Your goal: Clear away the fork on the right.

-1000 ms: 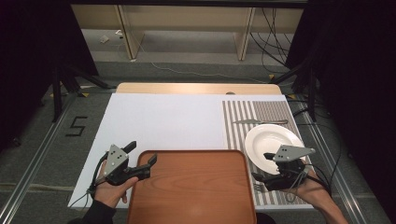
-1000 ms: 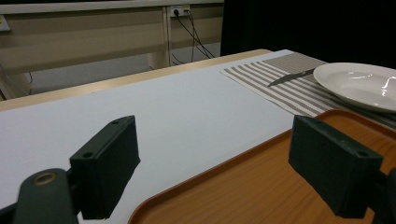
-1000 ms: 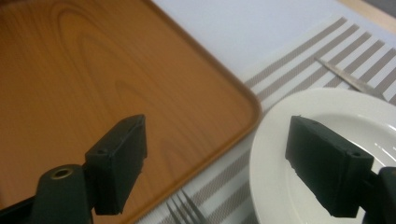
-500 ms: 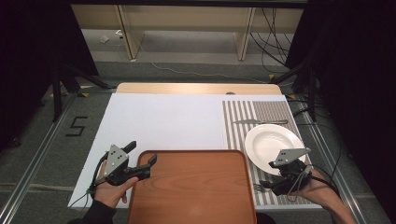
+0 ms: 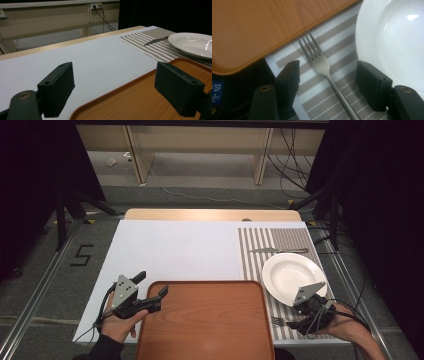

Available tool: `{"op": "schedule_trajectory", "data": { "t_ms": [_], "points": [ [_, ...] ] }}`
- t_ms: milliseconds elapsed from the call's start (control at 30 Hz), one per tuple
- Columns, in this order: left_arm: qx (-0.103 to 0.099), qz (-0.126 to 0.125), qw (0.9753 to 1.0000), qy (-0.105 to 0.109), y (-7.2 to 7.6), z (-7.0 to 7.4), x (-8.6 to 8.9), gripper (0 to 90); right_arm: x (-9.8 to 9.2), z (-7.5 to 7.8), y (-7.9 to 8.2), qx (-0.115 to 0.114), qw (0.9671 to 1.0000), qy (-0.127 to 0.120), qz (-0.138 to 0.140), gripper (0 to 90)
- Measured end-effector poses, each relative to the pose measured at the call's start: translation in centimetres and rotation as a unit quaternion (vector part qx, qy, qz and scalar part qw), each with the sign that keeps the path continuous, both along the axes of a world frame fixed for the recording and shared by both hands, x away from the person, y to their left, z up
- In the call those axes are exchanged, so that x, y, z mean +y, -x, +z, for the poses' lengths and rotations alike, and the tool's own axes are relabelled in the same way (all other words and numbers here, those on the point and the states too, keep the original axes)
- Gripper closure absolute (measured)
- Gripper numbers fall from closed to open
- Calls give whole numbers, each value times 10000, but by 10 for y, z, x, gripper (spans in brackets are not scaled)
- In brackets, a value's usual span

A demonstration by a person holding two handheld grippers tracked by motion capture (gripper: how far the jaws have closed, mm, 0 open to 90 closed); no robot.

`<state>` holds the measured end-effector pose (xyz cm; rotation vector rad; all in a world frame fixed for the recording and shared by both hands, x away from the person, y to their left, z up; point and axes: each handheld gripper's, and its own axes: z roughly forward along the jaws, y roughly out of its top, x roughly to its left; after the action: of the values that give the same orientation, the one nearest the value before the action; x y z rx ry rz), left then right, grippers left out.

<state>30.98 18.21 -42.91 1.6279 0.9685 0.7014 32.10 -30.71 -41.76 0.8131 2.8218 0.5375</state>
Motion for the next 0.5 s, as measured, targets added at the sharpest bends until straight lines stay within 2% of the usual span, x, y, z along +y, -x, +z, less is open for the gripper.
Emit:
{"op": "schedule_trajectory", "data": {
  "t_ms": [100, 133, 433, 500],
  "points": [
    [-2, 1, 10000, 5, 0, 0, 0, 159, -1, -2, 0, 57, 10000, 36, -5, 389],
    [1, 5, 10000, 7, 0, 0, 0, 159, -3, -4, 1, 143, 9998, 133, 8, 397],
    [6, 0, 10000, -10, 0, 0, 0, 159, -13, -14, -2, 389, 9983, 421, -103, 463],
    [6, 0, 10000, -10, 0, 0, 0, 159, -14, -16, -3, 373, 9979, 508, -150, 468]
  ]
}}
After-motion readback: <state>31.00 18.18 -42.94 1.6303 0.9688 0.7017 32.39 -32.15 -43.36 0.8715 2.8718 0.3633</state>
